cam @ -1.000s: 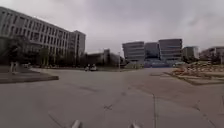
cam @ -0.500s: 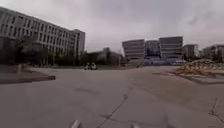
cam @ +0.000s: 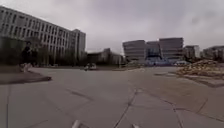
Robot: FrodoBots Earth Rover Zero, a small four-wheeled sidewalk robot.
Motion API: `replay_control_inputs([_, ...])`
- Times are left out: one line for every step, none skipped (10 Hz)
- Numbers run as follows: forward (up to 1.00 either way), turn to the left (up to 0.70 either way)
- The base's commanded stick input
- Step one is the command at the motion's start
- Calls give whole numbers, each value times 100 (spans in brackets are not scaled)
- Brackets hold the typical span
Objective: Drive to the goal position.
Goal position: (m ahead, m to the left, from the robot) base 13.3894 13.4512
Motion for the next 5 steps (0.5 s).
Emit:
replay_control_inputs([70,0])
replay_control_inputs([70,0])
replay_control_inputs([70,0])
replay_control_inputs([70,0])
replay_control_inputs([70,0])
